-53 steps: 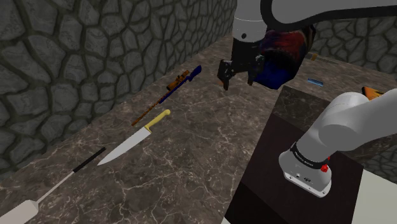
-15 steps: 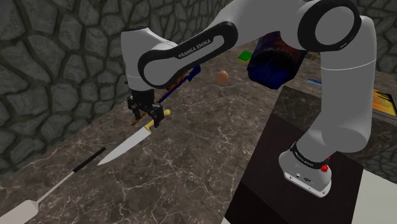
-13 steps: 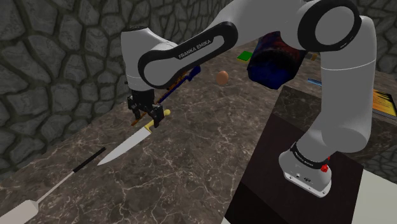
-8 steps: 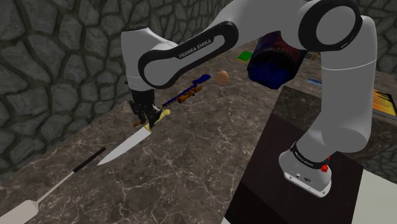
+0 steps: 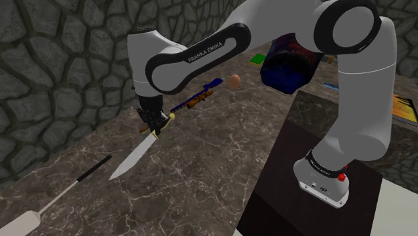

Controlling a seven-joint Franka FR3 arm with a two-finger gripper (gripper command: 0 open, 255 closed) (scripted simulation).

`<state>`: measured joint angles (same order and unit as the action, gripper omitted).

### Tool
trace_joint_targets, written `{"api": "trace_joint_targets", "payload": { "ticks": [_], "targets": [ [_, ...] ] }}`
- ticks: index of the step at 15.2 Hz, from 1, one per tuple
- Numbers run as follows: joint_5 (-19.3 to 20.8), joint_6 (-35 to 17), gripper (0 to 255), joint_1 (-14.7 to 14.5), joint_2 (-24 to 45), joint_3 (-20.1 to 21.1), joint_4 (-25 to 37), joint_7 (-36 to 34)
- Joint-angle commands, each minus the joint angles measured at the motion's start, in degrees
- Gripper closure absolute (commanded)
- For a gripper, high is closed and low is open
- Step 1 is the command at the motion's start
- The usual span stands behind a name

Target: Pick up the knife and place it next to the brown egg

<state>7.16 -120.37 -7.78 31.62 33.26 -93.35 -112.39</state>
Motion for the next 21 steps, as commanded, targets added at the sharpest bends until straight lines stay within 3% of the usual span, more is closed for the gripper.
{"api": "trace_joint_targets", "payload": {
  "ticks": [1, 21],
  "targets": [
    [0.0, 0.62, 255, 0.01, 0.18, -0.09, 0.4, 0.02],
    [-2.41, 13.67, 255, 0.4, -4.52, 1.64, 9.37, -0.09]
  ]
}}
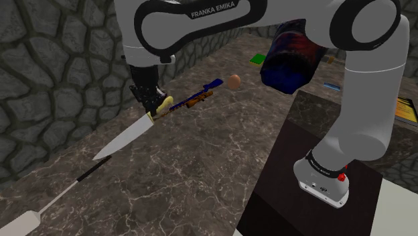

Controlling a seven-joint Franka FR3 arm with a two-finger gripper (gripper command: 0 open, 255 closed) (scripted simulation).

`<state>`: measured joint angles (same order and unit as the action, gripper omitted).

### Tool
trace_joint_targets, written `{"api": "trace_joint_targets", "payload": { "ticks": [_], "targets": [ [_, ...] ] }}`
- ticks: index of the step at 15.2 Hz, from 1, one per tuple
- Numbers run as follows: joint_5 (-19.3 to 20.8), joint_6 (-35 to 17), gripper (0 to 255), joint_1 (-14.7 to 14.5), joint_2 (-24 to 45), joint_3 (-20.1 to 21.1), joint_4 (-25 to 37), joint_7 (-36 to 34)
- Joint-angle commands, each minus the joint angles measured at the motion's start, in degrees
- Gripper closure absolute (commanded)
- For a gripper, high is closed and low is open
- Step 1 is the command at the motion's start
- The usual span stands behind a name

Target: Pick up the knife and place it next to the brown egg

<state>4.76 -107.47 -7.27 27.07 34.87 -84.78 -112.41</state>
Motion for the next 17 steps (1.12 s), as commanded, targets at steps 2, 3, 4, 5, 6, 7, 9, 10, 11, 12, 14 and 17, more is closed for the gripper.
{"api": "trace_joint_targets", "payload": {
  "ticks": [2, 3, 4, 5, 6, 7, 9, 10, 11, 12, 14, 17],
  "targets": [
    [-0.11, 2.21, 255, -0.21, -0.18, 0.13, 2.08, -0.16],
    [-0.16, 2.94, 255, -0.27, -0.26, 0.17, 2.75, -0.21],
    [-0.19, 3.67, 255, -0.33, -0.33, 0.21, 3.44, -0.26],
    [-0.22, 4.41, 255, -0.41, -0.38, 0.25, 4.15, -0.31],
    [-0.24, 5.16, 255, -0.49, -0.42, 0.29, 4.88, -0.37],
    [-0.25, 5.92, 255, -0.58, -0.44, 0.32, 5.63, -0.44],
    [-1.4, 5.1, 255, 1.21, -2.7, 0.54, 2.61, 0.81],
    [-2.56, 4.29, 255, 2.97, -4.9, 0.73, -0.33, 2.15],
    [-3.73, 3.58, 255, 4.64, -7.04, 0.85, -3.09, 3.55],
    [-4.92, 2.96, 255, 6.23, -9.13, 0.89, -5.69, 5.04],
    [-7.31, 2.02, 255, 9.16, -13.2, 0.77, -10.49, 8.19],
    [-10.78, 1.21, 255, 12.89, -19.0, 0.0, -16.8, 13.25]
  ]
}}
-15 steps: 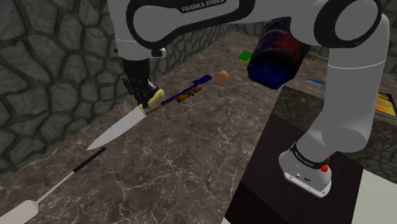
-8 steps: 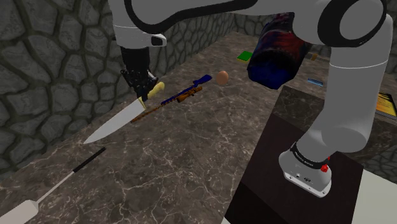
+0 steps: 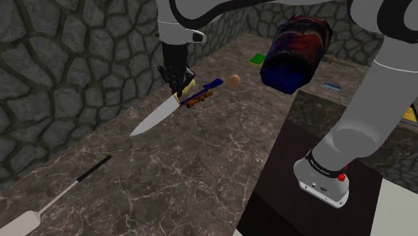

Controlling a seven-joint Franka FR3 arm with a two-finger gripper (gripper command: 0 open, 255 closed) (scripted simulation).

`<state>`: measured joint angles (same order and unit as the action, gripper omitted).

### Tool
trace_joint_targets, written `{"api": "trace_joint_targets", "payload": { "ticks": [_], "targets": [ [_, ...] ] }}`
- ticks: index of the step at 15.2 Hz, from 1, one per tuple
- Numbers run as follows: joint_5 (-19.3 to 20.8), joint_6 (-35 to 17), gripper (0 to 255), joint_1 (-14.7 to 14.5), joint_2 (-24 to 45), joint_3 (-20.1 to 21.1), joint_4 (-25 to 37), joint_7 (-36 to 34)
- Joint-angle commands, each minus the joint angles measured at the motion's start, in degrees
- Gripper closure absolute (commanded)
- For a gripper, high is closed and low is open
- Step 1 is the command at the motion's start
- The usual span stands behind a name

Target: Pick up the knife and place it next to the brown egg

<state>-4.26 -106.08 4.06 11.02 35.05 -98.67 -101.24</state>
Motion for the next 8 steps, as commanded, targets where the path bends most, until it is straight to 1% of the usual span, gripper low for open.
{"api": "trace_joint_targets", "payload": {
  "ticks": [1, 5, 8],
  "targets": [
    [-2.83, -0.31, 255, 2.66, -4.77, -0.57, -4.81, 3.81],
    [-6.52, -0.25, 255, 6.1, -11.54, -3.0, -11.55, 10.81],
    [-8.43, 0.22, 255, 8.06, -15.91, -5.36, -15.8, 15.91]
  ]
}}
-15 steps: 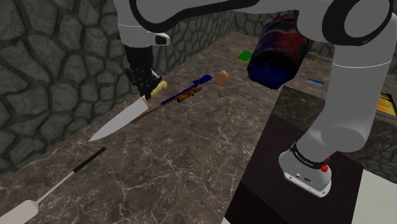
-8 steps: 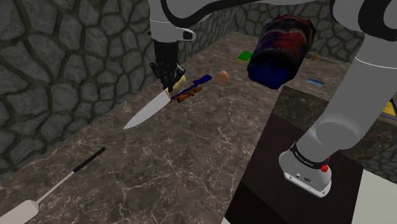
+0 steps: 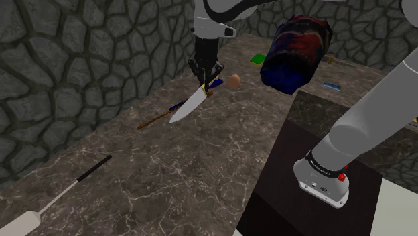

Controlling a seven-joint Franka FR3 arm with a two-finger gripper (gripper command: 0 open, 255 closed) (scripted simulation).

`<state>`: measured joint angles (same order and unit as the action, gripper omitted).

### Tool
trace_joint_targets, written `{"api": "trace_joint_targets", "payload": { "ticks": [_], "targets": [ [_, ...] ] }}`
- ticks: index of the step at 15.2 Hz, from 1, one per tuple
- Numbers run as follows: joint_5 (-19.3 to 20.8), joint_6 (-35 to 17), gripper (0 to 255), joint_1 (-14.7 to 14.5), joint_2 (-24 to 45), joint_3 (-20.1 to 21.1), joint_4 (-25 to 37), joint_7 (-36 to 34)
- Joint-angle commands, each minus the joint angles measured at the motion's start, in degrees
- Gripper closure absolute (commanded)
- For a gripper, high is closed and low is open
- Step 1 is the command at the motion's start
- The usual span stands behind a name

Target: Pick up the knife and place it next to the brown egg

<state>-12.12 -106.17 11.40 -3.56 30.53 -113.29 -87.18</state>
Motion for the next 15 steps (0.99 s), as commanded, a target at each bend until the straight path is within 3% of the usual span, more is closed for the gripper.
{"api": "trace_joint_targets", "payload": {
  "ticks": [1, 15],
  "targets": [
    [-1.23, 0.61, 255, 1.6, -3.23, -2.06, -3.01, 4.24],
    [-0.55, -10.16, 255, 1.15, 0.28, -1.28, -10.57, 4.78]
  ]
}}
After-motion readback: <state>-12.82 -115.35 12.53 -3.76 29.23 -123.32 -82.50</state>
